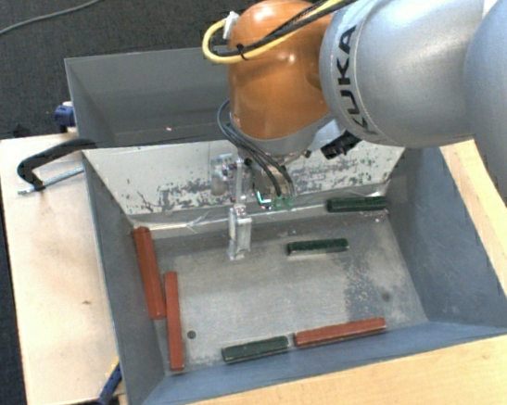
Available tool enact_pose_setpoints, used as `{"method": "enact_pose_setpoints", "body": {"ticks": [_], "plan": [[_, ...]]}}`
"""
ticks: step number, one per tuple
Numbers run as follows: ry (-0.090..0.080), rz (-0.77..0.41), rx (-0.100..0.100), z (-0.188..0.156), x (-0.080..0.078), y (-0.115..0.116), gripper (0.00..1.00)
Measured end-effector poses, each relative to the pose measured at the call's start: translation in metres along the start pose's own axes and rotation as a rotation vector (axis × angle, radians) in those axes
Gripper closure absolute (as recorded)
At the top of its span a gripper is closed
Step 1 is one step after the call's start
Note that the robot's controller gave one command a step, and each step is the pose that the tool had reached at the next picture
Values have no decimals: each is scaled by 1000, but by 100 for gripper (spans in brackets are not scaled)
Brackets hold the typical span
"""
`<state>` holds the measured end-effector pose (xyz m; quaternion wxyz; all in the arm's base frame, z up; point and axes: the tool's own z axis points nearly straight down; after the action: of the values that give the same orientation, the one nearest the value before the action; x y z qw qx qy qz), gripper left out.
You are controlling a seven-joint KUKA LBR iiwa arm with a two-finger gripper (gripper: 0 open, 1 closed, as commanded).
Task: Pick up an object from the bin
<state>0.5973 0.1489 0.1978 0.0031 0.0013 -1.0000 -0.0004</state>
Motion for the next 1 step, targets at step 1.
{"method": "enact_pose_setpoints", "body": {"ticks": [1], "plan": [[1,69,2,74,5,-27,0]]}}
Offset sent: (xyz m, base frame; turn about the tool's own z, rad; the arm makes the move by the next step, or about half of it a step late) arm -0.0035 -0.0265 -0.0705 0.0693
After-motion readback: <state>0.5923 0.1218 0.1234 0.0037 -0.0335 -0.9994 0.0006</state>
